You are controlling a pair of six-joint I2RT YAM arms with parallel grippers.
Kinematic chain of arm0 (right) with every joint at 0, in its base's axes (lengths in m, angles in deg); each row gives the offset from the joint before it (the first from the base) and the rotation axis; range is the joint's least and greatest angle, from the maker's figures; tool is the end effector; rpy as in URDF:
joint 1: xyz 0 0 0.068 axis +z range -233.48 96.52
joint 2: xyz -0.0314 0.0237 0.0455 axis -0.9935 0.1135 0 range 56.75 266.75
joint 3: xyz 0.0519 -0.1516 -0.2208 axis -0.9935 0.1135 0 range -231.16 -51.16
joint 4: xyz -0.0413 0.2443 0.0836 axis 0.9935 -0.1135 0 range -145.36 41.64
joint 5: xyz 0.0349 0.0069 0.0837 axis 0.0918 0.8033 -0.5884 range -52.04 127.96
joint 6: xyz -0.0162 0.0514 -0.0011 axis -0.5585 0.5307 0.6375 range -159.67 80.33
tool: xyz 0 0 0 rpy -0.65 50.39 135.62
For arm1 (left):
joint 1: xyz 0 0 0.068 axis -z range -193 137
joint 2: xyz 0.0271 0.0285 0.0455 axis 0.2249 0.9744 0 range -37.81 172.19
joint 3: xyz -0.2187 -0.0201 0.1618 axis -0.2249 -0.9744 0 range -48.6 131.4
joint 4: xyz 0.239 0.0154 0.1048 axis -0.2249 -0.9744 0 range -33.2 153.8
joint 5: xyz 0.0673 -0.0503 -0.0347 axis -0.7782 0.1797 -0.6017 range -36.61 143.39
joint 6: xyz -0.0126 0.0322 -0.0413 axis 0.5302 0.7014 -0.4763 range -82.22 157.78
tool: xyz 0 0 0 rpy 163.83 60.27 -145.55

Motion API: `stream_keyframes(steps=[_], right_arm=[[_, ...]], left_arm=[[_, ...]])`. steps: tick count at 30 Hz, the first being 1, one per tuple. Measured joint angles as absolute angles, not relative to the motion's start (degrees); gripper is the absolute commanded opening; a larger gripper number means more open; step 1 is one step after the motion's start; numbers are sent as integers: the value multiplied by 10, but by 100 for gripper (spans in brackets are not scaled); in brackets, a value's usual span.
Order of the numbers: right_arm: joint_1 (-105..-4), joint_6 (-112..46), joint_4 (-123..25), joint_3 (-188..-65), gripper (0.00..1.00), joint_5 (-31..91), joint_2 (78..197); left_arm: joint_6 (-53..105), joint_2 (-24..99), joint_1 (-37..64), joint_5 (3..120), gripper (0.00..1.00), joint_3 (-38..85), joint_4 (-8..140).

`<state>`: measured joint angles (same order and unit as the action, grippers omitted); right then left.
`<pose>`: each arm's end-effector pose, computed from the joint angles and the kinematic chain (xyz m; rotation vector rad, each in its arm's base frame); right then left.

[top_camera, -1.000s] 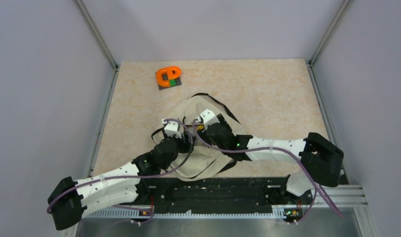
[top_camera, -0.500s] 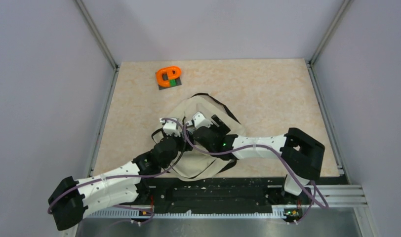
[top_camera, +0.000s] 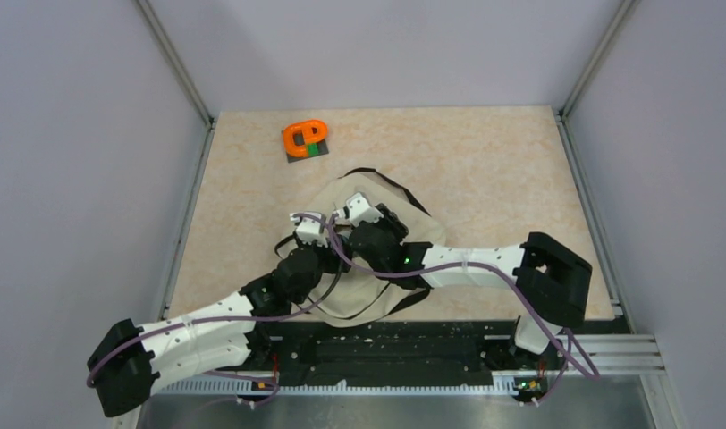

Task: Pack the student bag
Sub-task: Adjust the stationery in the student bag.

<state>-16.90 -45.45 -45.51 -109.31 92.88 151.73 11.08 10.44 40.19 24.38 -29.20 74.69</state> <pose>0.1672 0.3127 0.2249 -0.6765 1.7876 -0.3297 0.1263 -0.1400 0.2124 0.0847 1.8709 -0.4941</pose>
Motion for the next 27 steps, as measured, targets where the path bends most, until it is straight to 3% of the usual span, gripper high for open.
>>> stream_keyframes(steps=[3, 4, 13, 27], right_arm=[[-172, -451, -446, -1093, 5, 910, 1517], [-174, -450, -446, -1093, 0, 900, 1516], [-249, -359, -448, -1060, 0, 751, 1452], [-283, -264, -458, -1036, 0, 656, 1406]], left_arm=[[121, 106, 402, 264, 0, -298, 765], [125, 106, 402, 271, 0, -302, 776], [156, 137, 402, 311, 0, -337, 899], [181, 282, 402, 354, 0, -361, 1151]])
